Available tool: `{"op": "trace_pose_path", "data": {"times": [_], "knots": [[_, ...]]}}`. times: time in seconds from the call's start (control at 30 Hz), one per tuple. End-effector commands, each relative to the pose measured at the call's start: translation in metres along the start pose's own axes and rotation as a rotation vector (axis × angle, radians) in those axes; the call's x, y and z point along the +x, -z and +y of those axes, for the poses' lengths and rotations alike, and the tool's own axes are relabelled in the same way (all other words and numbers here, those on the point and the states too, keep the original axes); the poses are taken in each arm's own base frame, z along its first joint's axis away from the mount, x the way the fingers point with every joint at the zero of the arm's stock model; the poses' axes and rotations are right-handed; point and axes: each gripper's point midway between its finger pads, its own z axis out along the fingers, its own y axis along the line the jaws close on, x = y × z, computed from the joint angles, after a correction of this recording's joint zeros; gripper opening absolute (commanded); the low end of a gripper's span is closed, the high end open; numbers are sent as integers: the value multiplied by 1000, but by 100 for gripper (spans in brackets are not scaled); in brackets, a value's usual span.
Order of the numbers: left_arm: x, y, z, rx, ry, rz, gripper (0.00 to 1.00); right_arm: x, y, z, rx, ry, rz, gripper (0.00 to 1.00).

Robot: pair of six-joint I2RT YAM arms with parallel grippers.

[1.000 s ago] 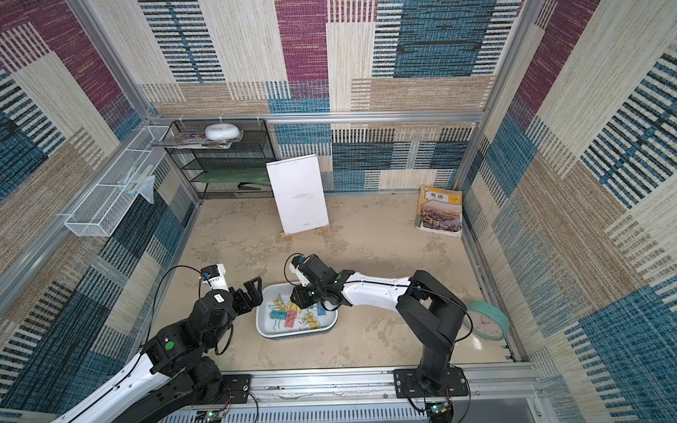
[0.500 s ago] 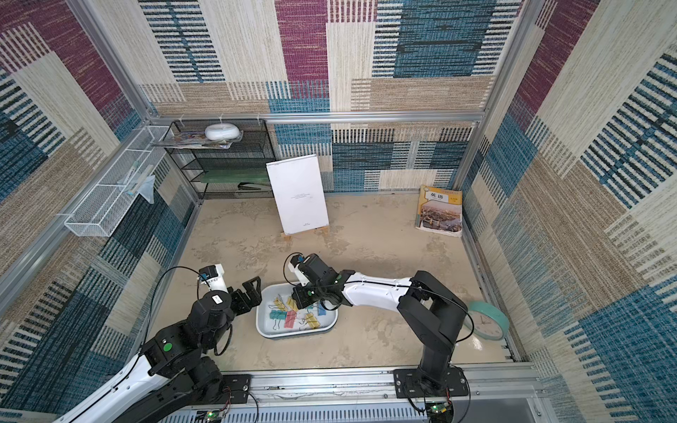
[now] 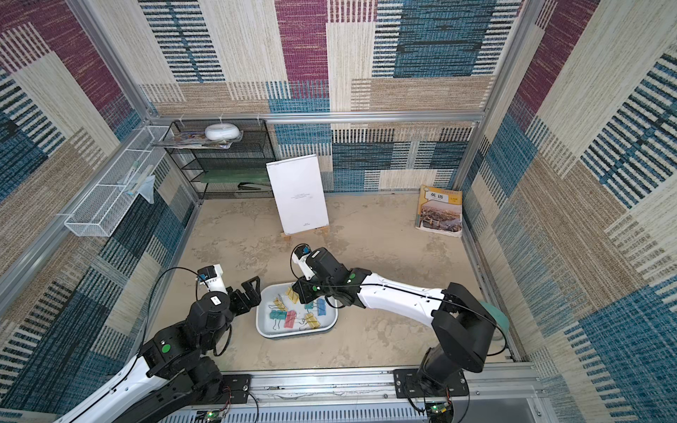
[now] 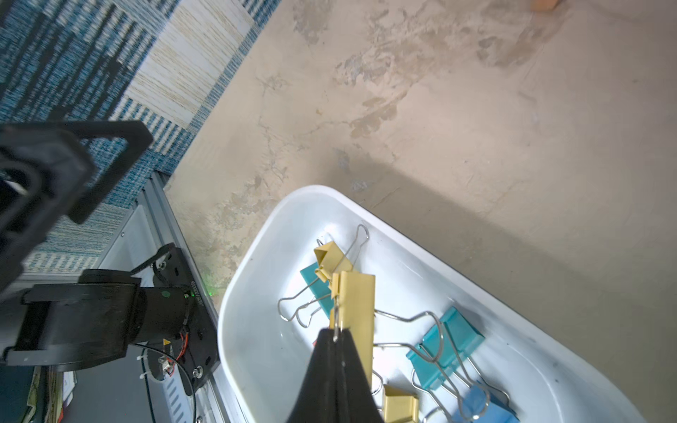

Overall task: Take out the binder clips from the storage box
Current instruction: Pick up the binder clip from the storage box, then place the binder clip at the center of the board.

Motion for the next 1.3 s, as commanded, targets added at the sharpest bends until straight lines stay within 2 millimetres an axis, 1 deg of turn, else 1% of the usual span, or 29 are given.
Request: {"op": "trace_pose_path", "data": {"times": [0.0, 0.07, 0.2, 0.27, 0.37, 0.5, 0.73, 0.83, 0.93, 1.03, 1.13, 1.27], "knots": [[0, 1, 4, -19, -10, -4, 99, -16, 23, -1, 56, -2, -64, 0], [0, 1, 4, -18, -11, -2, 99, -30, 41, -8, 122, -2, -126, 0], [1, 1, 3, -15, -15, 2, 99, -52, 74, -34, 240, -23, -247, 0], [1, 1, 2, -15, -19, 6, 99, -60, 88, -50, 262, -58, -293, 0], [1, 0, 0, -12, -27, 12, 99, -63, 106, -74, 294, -116, -349, 0], [3, -2, -2, -8, -35, 21, 99, -53, 126, -99, 333, -189, -395, 0], [8, -7, -6, -13, -54, 48, 99, -15, 153, -150, 440, -367, -515, 0], [9, -9, -6, -18, -60, 52, 99, -2, 156, -176, 477, -445, -556, 0], [9, -9, -6, -19, -61, 50, 99, 5, 150, -193, 467, -521, -582, 0], [9, -9, -5, -22, -62, 47, 99, 9, 140, -202, 452, -550, -589, 0], [9, -9, -5, -23, -64, 48, 99, 14, 132, -215, 492, -572, -577, 0], [10, -10, -5, -25, -67, 53, 99, 26, 123, -232, 522, -616, -560, 0]]}}
